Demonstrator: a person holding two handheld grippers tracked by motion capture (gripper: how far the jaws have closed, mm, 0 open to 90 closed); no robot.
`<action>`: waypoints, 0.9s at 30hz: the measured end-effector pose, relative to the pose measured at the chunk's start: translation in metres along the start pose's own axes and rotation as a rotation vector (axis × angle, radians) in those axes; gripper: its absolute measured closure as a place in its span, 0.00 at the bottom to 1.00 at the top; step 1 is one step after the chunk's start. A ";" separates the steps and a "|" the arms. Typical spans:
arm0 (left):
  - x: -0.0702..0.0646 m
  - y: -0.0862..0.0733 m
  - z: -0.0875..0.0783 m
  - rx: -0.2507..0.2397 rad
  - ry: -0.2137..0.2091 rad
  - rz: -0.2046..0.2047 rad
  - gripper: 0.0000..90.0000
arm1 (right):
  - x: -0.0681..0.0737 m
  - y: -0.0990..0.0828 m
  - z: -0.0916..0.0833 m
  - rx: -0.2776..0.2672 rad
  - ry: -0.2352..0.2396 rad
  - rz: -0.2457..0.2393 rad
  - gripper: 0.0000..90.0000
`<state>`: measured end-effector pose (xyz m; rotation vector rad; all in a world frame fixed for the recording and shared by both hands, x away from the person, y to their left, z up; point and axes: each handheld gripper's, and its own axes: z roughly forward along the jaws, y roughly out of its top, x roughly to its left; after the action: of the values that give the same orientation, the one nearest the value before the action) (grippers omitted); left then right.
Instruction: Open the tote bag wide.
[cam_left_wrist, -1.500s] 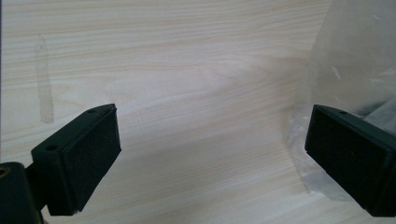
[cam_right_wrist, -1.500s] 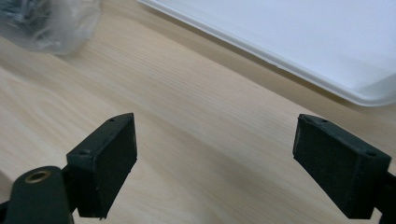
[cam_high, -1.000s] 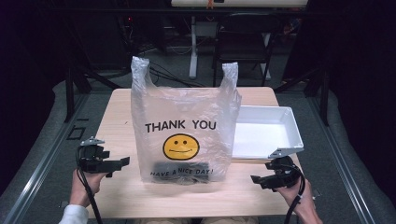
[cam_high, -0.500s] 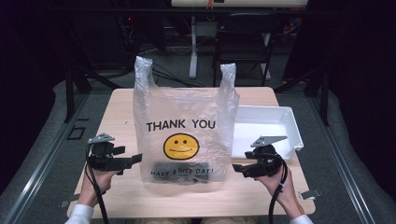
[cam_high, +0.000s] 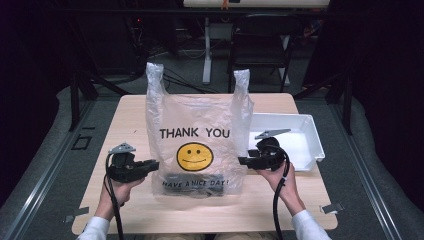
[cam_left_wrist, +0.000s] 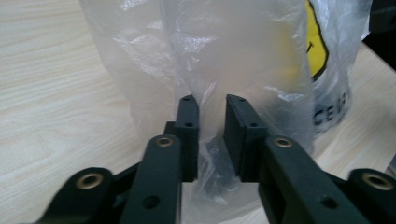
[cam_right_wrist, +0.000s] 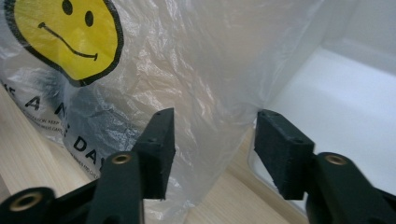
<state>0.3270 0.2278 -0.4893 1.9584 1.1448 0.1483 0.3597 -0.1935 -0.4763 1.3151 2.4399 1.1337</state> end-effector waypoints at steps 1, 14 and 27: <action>0.000 0.000 0.000 0.000 0.000 0.000 0.94 | 0.001 0.000 0.002 -0.003 0.006 0.000 0.70; 0.009 -0.013 -0.009 0.008 -0.017 -0.015 1.00 | 0.012 -0.005 -0.001 -0.039 0.017 -0.045 1.00; 0.008 -0.031 -0.013 0.086 -0.020 -0.033 1.00 | 0.019 -0.020 -0.010 -0.017 0.035 -0.050 1.00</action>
<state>0.3044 0.2489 -0.5052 2.0102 1.1876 0.0626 0.3309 -0.1907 -0.4789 1.2319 2.4676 1.1719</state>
